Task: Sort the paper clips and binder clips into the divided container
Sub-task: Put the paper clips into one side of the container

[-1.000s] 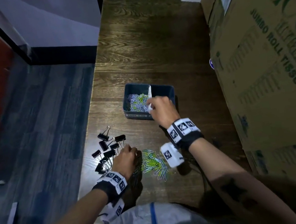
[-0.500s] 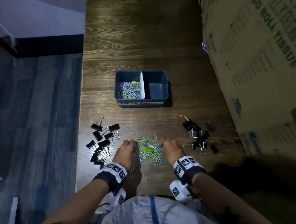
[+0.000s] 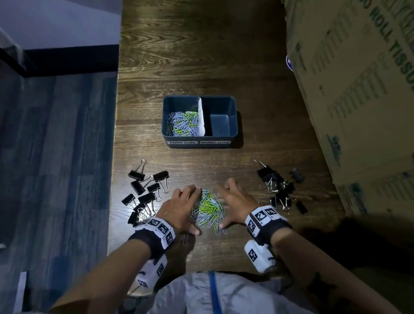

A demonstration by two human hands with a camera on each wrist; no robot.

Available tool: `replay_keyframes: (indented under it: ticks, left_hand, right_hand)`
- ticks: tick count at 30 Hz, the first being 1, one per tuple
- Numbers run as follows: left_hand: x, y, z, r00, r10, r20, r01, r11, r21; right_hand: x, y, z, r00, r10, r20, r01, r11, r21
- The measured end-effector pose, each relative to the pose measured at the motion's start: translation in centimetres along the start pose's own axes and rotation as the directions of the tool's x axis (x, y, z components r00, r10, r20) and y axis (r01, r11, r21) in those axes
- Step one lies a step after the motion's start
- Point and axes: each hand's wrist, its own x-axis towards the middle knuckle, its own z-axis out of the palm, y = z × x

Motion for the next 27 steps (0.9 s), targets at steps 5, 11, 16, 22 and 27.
replay_keyframes:
  ticks: [5,11,16,22,27]
  left_hand:
    - [0.9,0.9,0.7,1.000,0.003,-0.008,-0.003,1.000,0.023]
    - [1.6,1.6,0.2,0.988,-0.019,-0.153,-0.001,0.991,-0.130]
    - [1.3,0.7,0.9,0.967,-0.063,-0.245,-0.002,0.967,-0.256]
    - [0.7,0.1,1.2,0.946,-0.165,-0.280,0.055,0.931,-0.361]
    - [-0.3,-0.4,1.0,0.925,-0.196,-0.325,0.037,0.899,-0.437]
  right_hand:
    - [-0.1,-1.3,0.4,0.998,-0.062,-0.020,0.058,0.982,-0.180]
    - [-0.2,-2.4,0.7,0.976,-0.064,-0.208,0.053,0.997,-0.060]
    - [-0.4,-2.3,0.1,0.976,-0.002,-0.219,0.009,0.999,0.033]
    - [-0.5,-1.9,-0.8,0.965,0.164,-0.205,-0.126,0.975,0.184]
    - [-0.9,-2.2,-1.2,0.961,0.170,-0.217,-0.130,0.974,0.184]
